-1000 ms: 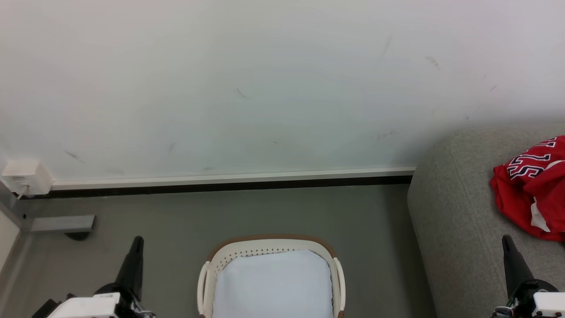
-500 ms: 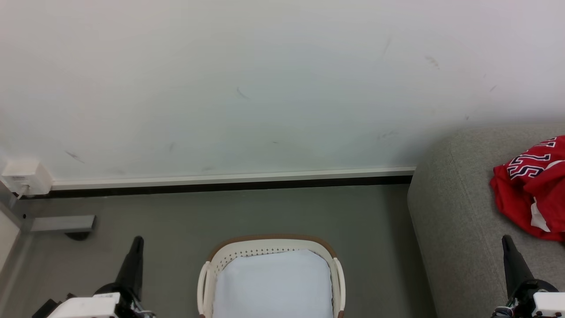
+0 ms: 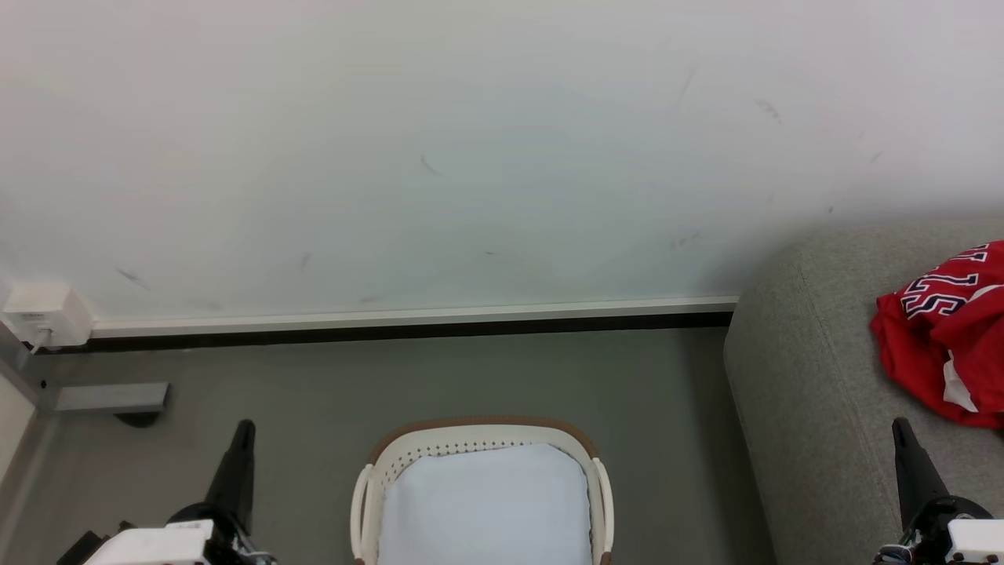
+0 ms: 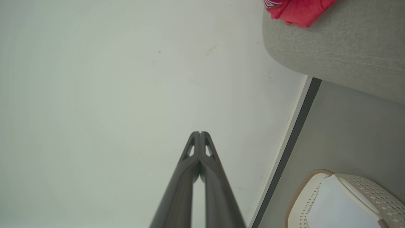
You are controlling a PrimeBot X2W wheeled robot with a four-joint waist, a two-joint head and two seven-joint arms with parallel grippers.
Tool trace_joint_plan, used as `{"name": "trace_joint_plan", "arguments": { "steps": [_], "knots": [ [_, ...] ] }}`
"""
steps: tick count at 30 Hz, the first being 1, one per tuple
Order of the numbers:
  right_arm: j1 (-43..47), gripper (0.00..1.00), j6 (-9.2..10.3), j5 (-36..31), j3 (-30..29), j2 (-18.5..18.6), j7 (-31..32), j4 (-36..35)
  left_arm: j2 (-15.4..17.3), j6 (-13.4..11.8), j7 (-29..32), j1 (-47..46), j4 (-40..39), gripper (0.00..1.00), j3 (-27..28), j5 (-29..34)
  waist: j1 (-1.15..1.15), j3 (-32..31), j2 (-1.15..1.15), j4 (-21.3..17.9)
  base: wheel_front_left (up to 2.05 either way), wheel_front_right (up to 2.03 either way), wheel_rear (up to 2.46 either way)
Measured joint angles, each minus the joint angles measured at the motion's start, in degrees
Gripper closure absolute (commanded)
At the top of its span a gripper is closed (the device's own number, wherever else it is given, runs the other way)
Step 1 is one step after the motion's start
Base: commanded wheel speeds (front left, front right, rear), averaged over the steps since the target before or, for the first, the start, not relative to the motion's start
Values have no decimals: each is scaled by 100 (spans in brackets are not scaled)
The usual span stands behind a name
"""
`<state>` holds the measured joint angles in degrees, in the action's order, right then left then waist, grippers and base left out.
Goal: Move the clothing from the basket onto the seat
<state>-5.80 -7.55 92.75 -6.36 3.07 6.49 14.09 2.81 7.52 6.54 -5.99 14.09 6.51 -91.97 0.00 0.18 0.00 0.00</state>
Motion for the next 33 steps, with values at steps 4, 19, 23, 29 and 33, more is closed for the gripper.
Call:
{"name": "trace_joint_plan", "arguments": {
  "steps": [4, 19, 23, 29, 33],
  "knots": [
    [-1, 100, 0, 0, -2, -1, 0, 0, 0, 0, -1, -1, 0, 100, 0, 0, 0, 0, 0, 0, 0, 0, 0],
    [-1, 100, 0, -1, -5, -3, 0, 0, 0, 0, 0, -1, 0, 100, 0, 0, 0, 0, 0, 0, 0, 0, 0],
    [-1, 100, 0, -1, -7, -3, 1, 0, 0, 0, -1, -1, 0, 100, 0, 0, 0, 0, 0, 0, 0, 0, 0],
    [-1, 100, 0, -2, -8, -4, 1, 0, 0, 0, 0, -1, 0, 100, 0, 0, 0, 0, 0, 0, 0, 0, 0],
    [-1, 100, 0, -2, -9, -4, 1, 0, 0, 0, 0, -1, 0, 100, 0, 0, 0, 0, 0, 0, 0, 0, 0]
  ]
}}
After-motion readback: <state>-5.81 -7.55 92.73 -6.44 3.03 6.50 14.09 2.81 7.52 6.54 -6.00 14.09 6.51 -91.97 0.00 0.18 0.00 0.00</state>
